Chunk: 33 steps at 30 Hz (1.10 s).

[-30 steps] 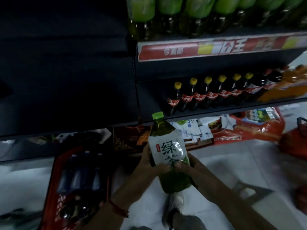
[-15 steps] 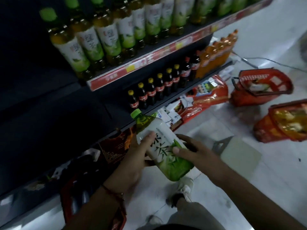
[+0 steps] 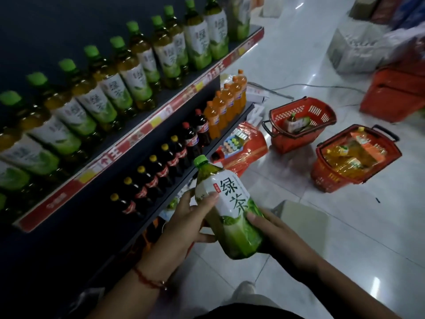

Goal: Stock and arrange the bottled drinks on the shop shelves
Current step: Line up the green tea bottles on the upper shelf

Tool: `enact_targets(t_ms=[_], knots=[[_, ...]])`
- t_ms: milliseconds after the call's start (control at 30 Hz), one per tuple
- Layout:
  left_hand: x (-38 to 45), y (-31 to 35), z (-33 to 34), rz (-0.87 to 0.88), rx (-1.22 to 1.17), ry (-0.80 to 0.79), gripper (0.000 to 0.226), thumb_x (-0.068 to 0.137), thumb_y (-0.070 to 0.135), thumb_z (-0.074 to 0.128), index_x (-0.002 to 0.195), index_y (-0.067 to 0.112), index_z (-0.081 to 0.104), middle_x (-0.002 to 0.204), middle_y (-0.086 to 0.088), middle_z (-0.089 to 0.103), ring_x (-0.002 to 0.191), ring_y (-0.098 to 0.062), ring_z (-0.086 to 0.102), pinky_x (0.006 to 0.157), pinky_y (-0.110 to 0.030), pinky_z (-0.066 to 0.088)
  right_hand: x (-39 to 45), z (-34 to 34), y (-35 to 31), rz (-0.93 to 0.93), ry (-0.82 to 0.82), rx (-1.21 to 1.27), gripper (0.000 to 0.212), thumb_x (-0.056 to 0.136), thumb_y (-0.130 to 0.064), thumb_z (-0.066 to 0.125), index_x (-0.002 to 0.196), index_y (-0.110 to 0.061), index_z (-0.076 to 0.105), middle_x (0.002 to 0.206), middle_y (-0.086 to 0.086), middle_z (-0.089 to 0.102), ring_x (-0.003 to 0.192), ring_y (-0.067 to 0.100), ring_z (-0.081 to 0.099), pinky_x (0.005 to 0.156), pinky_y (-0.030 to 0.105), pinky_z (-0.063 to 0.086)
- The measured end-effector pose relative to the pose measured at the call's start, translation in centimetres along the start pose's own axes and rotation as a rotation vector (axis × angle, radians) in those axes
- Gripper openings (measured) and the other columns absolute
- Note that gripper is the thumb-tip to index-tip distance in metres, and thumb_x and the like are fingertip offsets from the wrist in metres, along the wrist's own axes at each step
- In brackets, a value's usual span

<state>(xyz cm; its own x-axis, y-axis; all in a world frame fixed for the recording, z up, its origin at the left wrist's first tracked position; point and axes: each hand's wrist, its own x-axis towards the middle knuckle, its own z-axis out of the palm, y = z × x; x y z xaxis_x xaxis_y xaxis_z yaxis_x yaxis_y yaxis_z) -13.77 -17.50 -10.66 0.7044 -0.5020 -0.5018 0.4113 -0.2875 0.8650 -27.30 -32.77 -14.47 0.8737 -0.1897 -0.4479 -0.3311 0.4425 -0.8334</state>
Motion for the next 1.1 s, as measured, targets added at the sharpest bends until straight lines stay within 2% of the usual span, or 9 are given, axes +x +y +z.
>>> enact_targets(t_ms=[100, 233, 367, 433, 533, 667, 733, 833, 1100], knots=[[2.1, 1.7, 1.7, 0.006, 0.010, 0.003, 0.045, 0.080, 0.047, 0.072, 0.120, 0.033, 0.060, 0.104, -0.003, 0.073, 0.081, -0.017, 0.075, 0.068, -0.051, 0.062, 1.2, -1.7, -2.1, -0.003, 0.000, -0.020, 0.044, 0.091, -0.044, 0.060, 0.132, -0.028, 0.057, 0.126, 0.007, 0.067, 0.115, 0.031, 0.064, 0.102, 0.055, 0.046], [5.3, 4.4, 2.6, 0.037, 0.043, -0.008, 0.044, 0.079, 0.046, 0.073, 0.119, 0.036, 0.059, 0.106, 0.002, 0.072, 0.091, -0.019, 0.073, 0.067, -0.047, 0.062, 3.7, -3.1, -5.0, -0.011, 0.042, -0.051, 0.040, 0.091, -0.037, 0.061, 0.129, -0.024, 0.060, 0.123, 0.004, 0.069, 0.113, 0.026, 0.065, 0.103, 0.050, 0.047], [9.7, 7.3, 2.9, 0.097, 0.038, -0.055, 0.040, 0.084, 0.036, 0.073, 0.120, 0.038, 0.056, 0.100, 0.009, 0.074, 0.083, -0.010, 0.074, 0.061, -0.035, 0.061, 7.7, -4.3, -8.5, -0.047, 0.110, -0.148, 0.033, 0.092, -0.028, 0.061, 0.125, -0.027, 0.061, 0.116, -0.005, 0.072, 0.104, 0.014, 0.069, 0.087, 0.028, 0.056], [12.6, 9.0, 2.9, 0.139, 0.040, -0.084, 0.037, 0.083, 0.030, 0.074, 0.113, 0.043, 0.057, 0.091, 0.017, 0.074, 0.079, -0.003, 0.073, 0.057, -0.029, 0.059, 10.2, -4.7, -10.6, -0.076, 0.109, -0.212, 0.038, 0.088, -0.027, 0.066, 0.125, -0.032, 0.058, 0.115, -0.010, 0.072, 0.102, 0.009, 0.069, 0.082, 0.023, 0.056], [17.6, 12.1, 2.7, 0.202, 0.082, -0.138, 0.042, 0.072, 0.041, 0.079, 0.104, 0.057, 0.056, 0.093, 0.031, 0.070, 0.085, -0.001, 0.072, 0.067, -0.033, 0.062, 14.3, -5.2, -13.9, -0.135, 0.093, -0.280, 0.057, 0.081, -0.019, 0.075, 0.130, -0.035, 0.050, 0.119, -0.011, 0.069, 0.107, 0.009, 0.068, 0.083, 0.022, 0.055], [24.8, 16.3, 2.8, 0.275, 0.097, -0.192, 0.052, 0.068, 0.048, 0.084, 0.110, 0.061, 0.056, 0.112, 0.021, 0.069, 0.105, -0.010, 0.068, 0.080, -0.039, 0.061, 20.0, -5.4, -18.3, -0.243, 0.130, -0.319, 0.073, 0.074, -0.005, 0.081, 0.130, -0.031, 0.042, 0.116, -0.020, 0.067, 0.109, 0.002, 0.065, 0.082, 0.018, 0.054], [28.2, 18.6, 3.2, 0.321, 0.109, -0.224, 0.057, 0.070, 0.043, 0.086, 0.118, 0.054, 0.056, 0.118, 0.015, 0.068, 0.110, -0.012, 0.067, 0.083, -0.040, 0.060, 23.1, -5.5, -20.3, -0.301, 0.195, -0.324, 0.076, 0.071, -0.004, 0.083, 0.130, -0.029, 0.041, 0.116, -0.019, 0.067, 0.109, 0.005, 0.065, 0.083, 0.022, 0.056], [32.3, 21.6, 4.2, 0.407, 0.170, -0.232, 0.060, 0.074, 0.039, 0.085, 0.125, 0.044, 0.054, 0.118, 0.012, 0.069, 0.109, -0.010, 0.067, 0.087, -0.040, 0.059, 27.2, -6.5, -23.0, -0.357, 0.325, -0.326, 0.076, 0.068, -0.003, 0.084, 0.130, -0.023, 0.045, 0.113, -0.006, 0.069, 0.103, 0.018, 0.070, 0.080, 0.043, 0.060], [39.3, 27.9, 7.8, 0.548, 0.327, -0.231, 0.070, 0.072, 0.054, 0.080, 0.128, 0.060, 0.039, 0.121, 0.025, 0.062, 0.110, 0.002, 0.062, 0.092, -0.034, 0.057, 33.6, -11.3, -30.7, -0.492, 0.386, -0.395, 0.064, 0.068, 0.001, 0.084, 0.119, -0.020, 0.053, 0.111, -0.001, 0.071, 0.099, 0.018, 0.071, 0.077, 0.036, 0.061]])
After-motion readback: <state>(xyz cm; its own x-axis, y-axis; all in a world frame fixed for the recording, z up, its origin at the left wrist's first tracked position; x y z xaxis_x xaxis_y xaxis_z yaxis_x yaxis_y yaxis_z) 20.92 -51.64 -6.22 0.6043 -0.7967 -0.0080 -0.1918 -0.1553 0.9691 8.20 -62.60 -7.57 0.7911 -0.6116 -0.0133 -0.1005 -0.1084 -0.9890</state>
